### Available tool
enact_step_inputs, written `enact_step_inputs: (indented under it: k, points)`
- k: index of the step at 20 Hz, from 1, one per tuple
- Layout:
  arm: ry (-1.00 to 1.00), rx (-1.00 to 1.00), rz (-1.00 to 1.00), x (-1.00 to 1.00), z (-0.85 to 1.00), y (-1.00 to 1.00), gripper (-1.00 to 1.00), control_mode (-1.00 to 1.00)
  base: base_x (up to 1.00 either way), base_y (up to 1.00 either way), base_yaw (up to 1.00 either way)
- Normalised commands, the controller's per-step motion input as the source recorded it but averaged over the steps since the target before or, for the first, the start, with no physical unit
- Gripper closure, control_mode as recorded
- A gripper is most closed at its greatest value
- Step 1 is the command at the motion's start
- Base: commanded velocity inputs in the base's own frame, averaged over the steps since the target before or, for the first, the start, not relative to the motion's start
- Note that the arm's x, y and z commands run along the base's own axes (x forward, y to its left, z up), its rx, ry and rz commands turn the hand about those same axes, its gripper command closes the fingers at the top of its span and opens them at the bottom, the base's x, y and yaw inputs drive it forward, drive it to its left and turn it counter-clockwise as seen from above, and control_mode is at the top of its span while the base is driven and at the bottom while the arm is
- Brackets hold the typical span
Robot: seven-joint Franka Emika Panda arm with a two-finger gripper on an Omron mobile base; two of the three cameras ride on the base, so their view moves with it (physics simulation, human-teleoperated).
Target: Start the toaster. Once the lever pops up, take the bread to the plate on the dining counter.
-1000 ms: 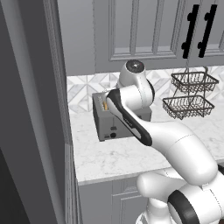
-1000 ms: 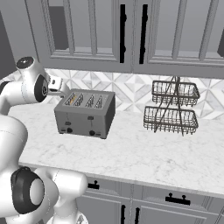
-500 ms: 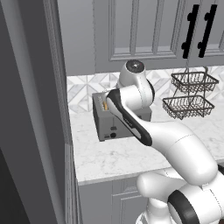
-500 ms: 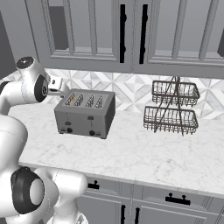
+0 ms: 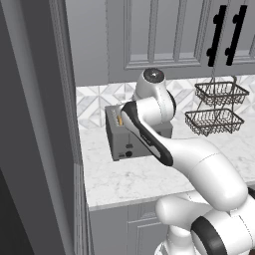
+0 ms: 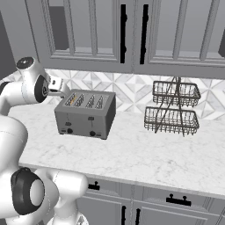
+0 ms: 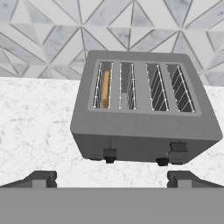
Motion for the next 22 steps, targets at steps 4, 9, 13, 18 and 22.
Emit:
enact_step_inputs:
  k: [4,9,13,18,22]
  points:
    - [0.0,0.0,0.0,0.0,0.0,0.0,-1.0,-1.0,0.0,0.0,0.0]
    - [0.0,0.0,0.0,0.0,0.0,0.0,-1.0,-1.0,0.0,0.0,0.0]
    - [0.0,0.0,0.0,0.0,0.0,0.0,-1.0,-1.0,0.0,0.0,0.0]
    - [0.0,0.0,0.0,0.0,0.0,0.0,-1.0,-1.0,0.0,0.0,0.0]
    - [0.0,0.0,0.0,0.0,0.0,0.0,-1.0,-1.0,0.0,0.0,0.0]
